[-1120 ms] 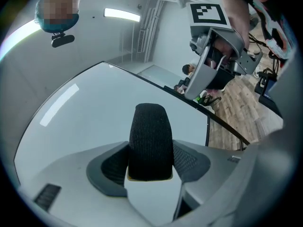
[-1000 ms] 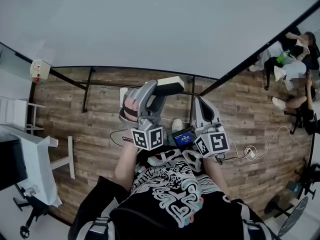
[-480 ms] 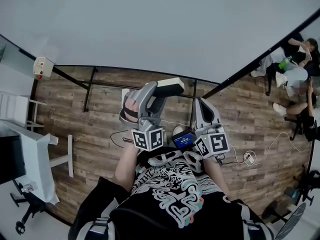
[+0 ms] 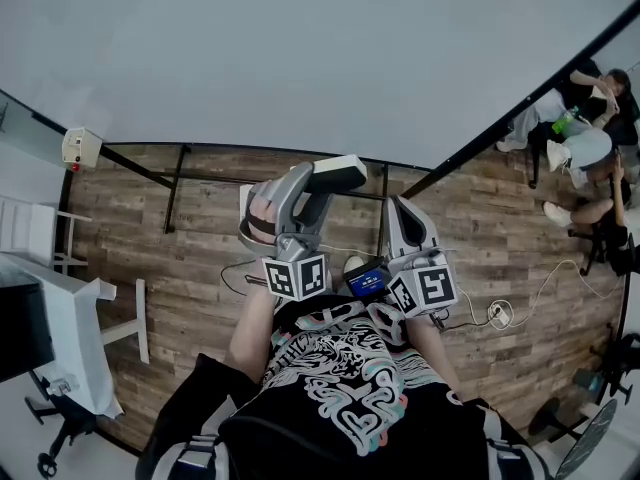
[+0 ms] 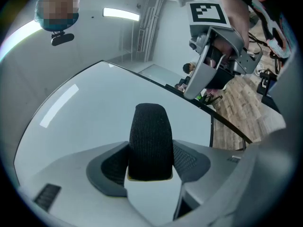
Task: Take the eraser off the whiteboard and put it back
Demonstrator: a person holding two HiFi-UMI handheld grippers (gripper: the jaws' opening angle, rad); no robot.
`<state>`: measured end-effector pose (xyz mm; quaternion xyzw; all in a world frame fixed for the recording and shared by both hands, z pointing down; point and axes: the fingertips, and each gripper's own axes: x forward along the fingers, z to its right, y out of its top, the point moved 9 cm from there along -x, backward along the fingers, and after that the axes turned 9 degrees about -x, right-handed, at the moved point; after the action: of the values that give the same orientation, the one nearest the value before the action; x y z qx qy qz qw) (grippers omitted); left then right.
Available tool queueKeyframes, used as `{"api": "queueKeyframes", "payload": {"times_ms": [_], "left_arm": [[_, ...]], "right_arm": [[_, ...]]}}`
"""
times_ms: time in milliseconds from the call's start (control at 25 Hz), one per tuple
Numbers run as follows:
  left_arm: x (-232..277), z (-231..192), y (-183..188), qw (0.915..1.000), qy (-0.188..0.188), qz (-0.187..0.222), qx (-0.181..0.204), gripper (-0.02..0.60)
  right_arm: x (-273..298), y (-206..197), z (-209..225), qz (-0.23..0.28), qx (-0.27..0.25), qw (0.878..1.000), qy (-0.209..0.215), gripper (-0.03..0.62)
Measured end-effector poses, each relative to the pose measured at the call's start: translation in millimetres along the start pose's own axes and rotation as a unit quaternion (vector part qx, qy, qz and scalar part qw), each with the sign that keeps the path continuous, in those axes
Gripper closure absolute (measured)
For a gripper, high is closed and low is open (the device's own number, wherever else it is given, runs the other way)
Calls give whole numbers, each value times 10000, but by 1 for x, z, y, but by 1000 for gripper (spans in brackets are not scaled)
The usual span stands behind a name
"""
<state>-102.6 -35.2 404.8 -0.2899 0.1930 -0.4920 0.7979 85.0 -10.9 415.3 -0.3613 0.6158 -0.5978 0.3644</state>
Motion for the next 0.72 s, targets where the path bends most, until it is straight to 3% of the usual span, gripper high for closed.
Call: {"api": "queueKeyframes", "payload": {"times_ms": [720], "left_arm": [[56, 7, 3, 9996, -199, 183, -59, 325]], "right_arm": [[11, 1, 39, -68, -82, 9995, -290, 580]]}}
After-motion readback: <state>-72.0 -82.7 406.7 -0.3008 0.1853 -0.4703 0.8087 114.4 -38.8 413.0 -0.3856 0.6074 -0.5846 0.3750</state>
